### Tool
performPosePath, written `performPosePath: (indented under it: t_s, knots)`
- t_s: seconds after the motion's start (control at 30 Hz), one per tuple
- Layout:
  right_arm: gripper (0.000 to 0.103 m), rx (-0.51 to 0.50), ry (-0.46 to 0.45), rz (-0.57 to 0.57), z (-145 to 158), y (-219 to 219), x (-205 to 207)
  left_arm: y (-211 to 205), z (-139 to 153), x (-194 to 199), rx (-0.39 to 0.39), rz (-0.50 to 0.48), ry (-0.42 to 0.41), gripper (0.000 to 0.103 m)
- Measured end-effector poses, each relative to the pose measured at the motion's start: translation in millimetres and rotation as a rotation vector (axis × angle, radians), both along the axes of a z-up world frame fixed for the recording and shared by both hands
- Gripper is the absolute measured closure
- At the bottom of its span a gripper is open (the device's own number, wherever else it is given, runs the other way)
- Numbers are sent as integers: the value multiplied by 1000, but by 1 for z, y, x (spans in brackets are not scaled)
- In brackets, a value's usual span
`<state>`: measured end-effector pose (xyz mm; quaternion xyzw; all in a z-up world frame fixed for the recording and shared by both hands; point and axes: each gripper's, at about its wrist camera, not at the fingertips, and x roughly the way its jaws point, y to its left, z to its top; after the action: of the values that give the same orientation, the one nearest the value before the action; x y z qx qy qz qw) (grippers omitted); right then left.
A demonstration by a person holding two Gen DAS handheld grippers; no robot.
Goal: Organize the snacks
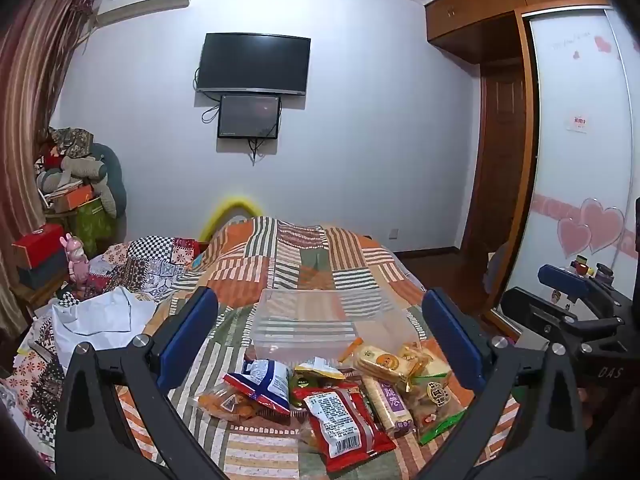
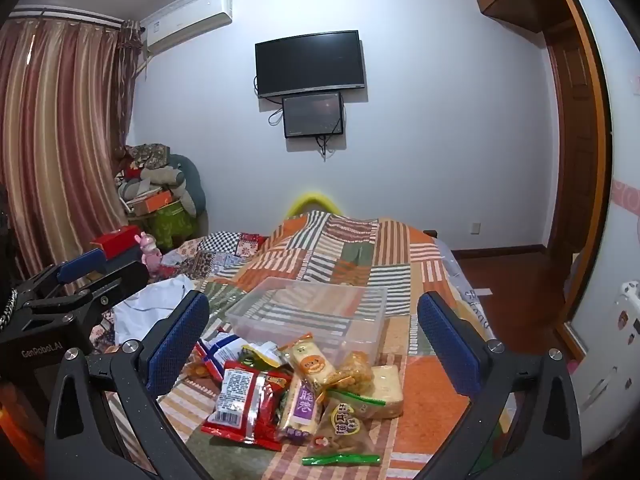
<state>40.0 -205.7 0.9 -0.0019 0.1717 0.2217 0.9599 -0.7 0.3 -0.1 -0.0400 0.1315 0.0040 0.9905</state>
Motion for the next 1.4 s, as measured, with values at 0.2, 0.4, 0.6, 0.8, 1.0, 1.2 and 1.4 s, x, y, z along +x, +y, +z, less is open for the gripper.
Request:
performPosePath:
  t_s: [0.2,0.4,0.6,0.8,1.0,1.2,1.4]
  knots:
    - [0,4,3,0,0,0,0,0,1,-8,-5,4,-1,0]
    - [0,5,4,1,2,-1,0,2,0,-3,-2,6,17,0]
    - [0,2,0,-2,1,0,-1,-1,-2,3,11,4,21,0]
    - [0,4,1,0,4,-1,-1,-5,-3,2,6,-2,24,0]
    - [0,4,0,-3,4,-2,-1,-3,-2,1,6,-1,26,0]
    - [0,8,-2,-1,5,-2,-2,-2,-2,0,6,-2,26,0]
    - [0,7,-5,-2,7,-3,-3,-1,-3,0,0,0,31,0]
